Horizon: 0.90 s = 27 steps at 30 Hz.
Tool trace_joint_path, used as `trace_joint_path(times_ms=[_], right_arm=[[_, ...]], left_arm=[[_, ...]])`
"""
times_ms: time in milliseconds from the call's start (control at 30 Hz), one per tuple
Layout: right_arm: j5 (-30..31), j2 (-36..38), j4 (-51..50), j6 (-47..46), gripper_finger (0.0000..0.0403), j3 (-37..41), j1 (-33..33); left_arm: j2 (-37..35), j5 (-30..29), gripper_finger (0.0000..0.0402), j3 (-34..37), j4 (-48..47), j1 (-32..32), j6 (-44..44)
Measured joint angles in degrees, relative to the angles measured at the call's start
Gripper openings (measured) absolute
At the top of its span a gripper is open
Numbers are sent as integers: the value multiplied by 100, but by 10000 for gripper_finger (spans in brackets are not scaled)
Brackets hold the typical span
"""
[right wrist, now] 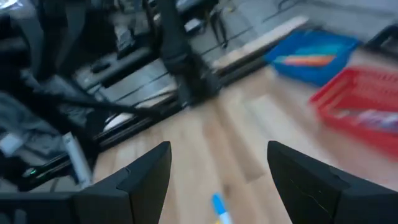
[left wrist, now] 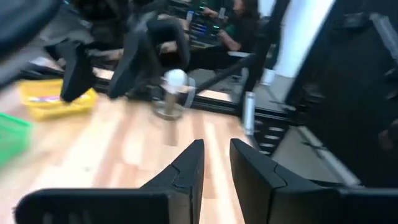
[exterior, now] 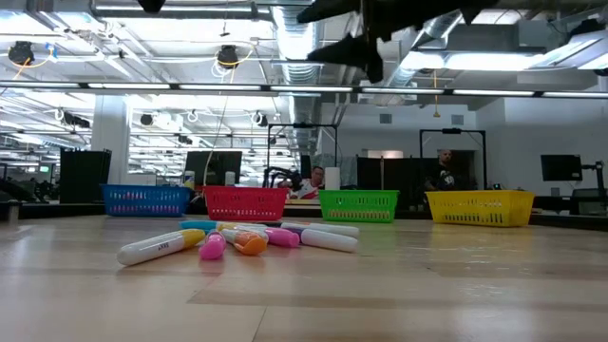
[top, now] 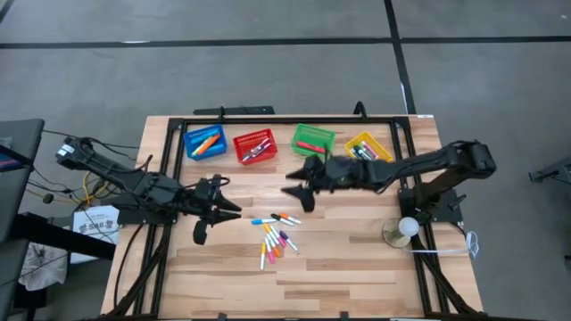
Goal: Pick & Place Markers
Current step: Put the large pink highlighter pen into the blue bin
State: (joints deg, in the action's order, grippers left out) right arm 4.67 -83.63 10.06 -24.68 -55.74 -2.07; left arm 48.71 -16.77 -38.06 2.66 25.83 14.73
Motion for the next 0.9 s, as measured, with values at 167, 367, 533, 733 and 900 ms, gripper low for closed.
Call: trace_joint_path(times_ms=[167,367,533,733,900], right_arm=[[-2,741,-811,808,255,-290,573],[-2,1663,-1780,2173,255,-581,1491],[74,2270,-1802,3290,255,-624,2438],[267,2339,-1543,4208,255,-624,3608],[-546,1588,-1776,4200,255,-621,4252]], left_arm=[[-111,-706,76,0,25,-278,-634],[-455,-1909,76,0,7,-917,-1251],[-568,-2690,76,-1,207,-1829,-1347],[-541,-1964,76,-2,606,-3128,-1305],[-517,-1136,76,-2,787,-3955,-1231]])
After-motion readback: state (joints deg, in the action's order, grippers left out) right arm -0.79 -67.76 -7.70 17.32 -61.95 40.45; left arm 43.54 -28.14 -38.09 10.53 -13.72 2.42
